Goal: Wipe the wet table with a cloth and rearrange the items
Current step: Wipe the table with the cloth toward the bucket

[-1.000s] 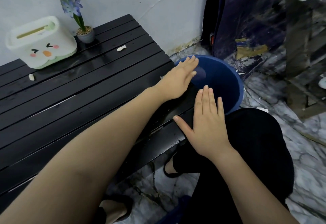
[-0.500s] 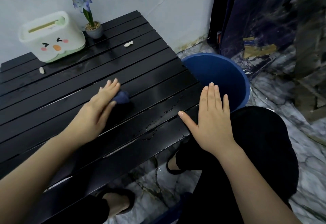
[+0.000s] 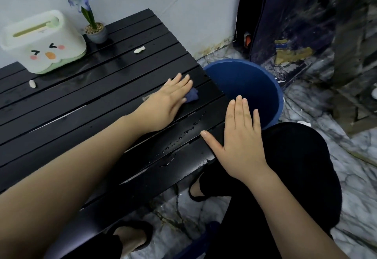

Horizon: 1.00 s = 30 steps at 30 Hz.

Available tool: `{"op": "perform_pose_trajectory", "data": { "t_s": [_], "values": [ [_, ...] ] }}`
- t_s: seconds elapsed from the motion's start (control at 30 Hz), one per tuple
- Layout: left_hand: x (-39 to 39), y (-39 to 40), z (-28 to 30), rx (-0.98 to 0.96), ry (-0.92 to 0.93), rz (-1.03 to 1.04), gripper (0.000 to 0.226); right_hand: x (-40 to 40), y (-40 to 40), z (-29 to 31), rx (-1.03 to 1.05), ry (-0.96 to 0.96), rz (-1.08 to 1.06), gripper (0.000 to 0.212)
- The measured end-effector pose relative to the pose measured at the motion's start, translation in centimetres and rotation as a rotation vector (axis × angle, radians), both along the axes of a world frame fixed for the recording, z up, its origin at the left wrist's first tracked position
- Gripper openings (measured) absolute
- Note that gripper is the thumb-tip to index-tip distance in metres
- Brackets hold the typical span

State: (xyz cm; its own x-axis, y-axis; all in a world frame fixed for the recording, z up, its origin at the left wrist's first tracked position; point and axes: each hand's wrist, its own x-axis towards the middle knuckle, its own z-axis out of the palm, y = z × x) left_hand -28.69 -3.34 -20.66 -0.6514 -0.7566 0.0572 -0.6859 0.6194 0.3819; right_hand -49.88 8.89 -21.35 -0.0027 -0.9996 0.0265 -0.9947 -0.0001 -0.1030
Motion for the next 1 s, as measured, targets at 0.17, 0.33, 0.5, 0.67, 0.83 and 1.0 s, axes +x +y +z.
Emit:
{"op": "perform_pose_trajectory", "data": {
  "t_s": [0.17,0.33,0.5,0.67,0.83,1.0],
  "values": [
    [-7.2,-3.8,-0.1,-0.018,0.031,-0.008,0.047,0.0,-0.1,-0.1,-0.004,0.003,-0.002,0.101],
    [-8.8,-3.9,1.1,0.153,0.243,0.200,0.041,0.0,0.0,0.0,-0.001,-0.005,-0.001,0.102],
    [-2.3,1.2,3.4,0.085,0.398,0.348,0.045,-0.3,0.1,0.1,0.009,-0.037,0.017,0.103],
    [8.3,12.4,4.0,-0.009,0.164,0.265,0.048,-0.6,0.3,0.0,0.002,-0.095,0.008,0.102],
    [12.8,20.7,2.9,-0.014,-0.041,0.187,0.053,-0.8,1.0,-0.3,-0.018,-0.165,-0.064,0.099],
    [10.4,21.7,1.3,0.008,-0.091,0.152,0.055,-0.9,1.5,-0.6,-0.027,-0.175,-0.083,0.094]
  ]
}}
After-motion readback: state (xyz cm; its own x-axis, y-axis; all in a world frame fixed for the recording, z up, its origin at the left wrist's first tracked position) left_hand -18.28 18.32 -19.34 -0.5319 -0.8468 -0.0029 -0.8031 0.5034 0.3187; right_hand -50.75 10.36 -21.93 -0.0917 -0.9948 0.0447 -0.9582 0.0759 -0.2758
